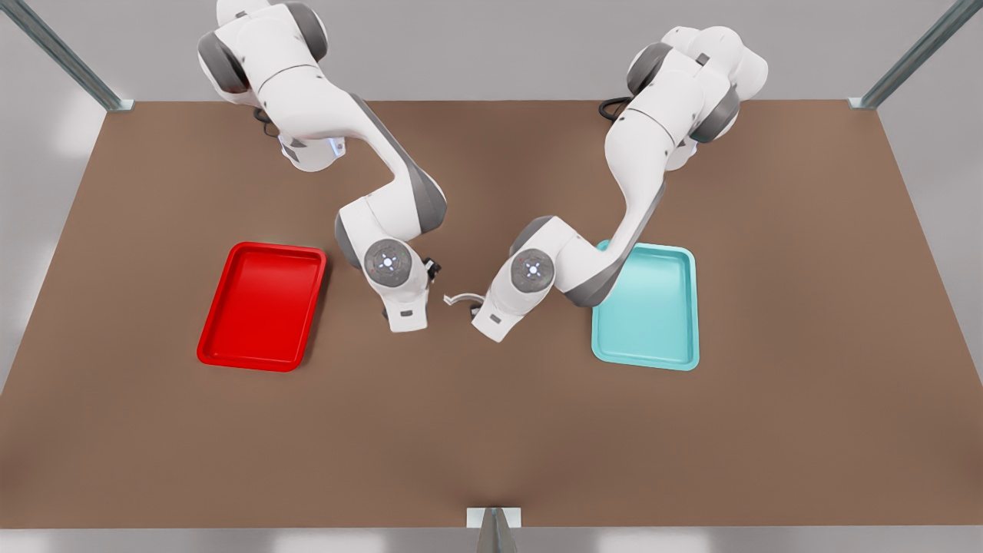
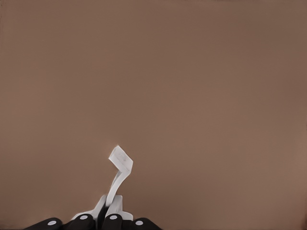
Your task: Take the drainage pipe clamp from the left arm, pass it to the right arm, and place it in the plate on the right side
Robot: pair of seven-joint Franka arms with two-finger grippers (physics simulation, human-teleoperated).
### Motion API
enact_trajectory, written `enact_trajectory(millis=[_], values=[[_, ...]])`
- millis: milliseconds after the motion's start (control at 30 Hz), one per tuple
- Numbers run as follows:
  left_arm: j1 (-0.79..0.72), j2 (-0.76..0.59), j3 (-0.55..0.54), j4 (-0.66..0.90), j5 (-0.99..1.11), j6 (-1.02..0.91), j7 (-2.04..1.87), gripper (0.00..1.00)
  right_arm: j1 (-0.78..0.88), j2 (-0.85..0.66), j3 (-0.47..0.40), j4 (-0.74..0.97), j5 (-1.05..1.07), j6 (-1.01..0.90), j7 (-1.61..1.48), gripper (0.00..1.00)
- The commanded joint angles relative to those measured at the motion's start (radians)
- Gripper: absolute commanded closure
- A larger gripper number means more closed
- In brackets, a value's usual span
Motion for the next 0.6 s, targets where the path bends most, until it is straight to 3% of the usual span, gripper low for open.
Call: enact_trajectory(millis=[0,67,133,567], values=[[-0.001,0.001,-0.001,0.0,-0.062,0.026,-0.659,0.79,-0.008,-0.064,0.002,-0.078,0.014,0.23,-0.51,0.01],[-0.003,0.004,-0.002,0.0,-0.062,0.005,-0.573,0.79,-0.008,-0.158,0.002,-0.256,0.016,0.447,-0.564,0.01],[-0.007,0.004,-0.004,0.0,-0.062,0.006,-0.547,0.79,-0.008,-0.138,0.002,-0.267,0.016,0.532,-0.705,0.0],[-0.012,0.014,-0.012,-0.003,-0.061,0.042,-0.546,0.79,0.009,-0.075,0.011,-0.284,0.016,0.594,-0.998,0.02]])
